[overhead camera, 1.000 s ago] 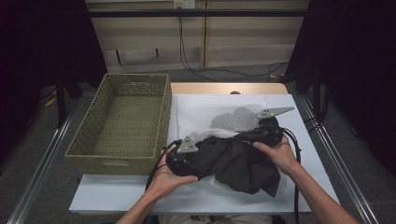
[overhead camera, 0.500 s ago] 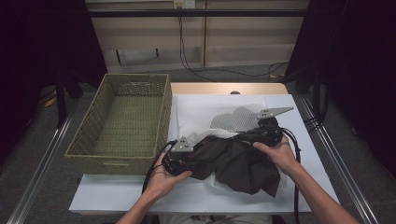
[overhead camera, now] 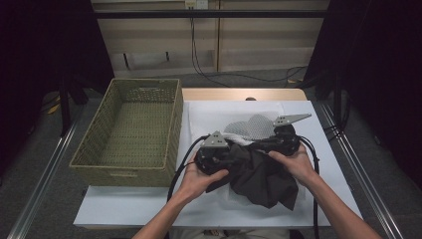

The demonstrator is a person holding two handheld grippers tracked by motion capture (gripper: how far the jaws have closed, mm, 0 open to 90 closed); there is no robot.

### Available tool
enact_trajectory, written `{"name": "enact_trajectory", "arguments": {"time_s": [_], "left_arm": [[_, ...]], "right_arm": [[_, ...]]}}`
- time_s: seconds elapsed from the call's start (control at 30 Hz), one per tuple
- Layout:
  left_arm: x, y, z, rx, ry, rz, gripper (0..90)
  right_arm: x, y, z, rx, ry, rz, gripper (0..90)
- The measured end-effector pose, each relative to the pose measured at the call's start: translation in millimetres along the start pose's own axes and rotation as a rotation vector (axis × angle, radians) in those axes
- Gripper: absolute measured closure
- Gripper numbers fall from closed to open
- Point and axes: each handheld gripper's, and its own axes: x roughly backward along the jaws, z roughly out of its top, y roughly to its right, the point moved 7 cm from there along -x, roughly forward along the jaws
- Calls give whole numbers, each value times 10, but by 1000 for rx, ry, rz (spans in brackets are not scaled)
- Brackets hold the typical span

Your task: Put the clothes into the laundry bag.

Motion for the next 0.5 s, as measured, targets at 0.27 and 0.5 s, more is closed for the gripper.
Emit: {"name": "enact_trajectory", "arguments": {"time_s": [0.27,0.5], "left_arm": [[-429,157,-29,-28,-54,-64,418],[-426,266,-132,-95,-94,-26,172]], "right_arm": [[43,28,-6,-9,5,-7,897],[24,12,-9,-6,0,-5,897]]}}
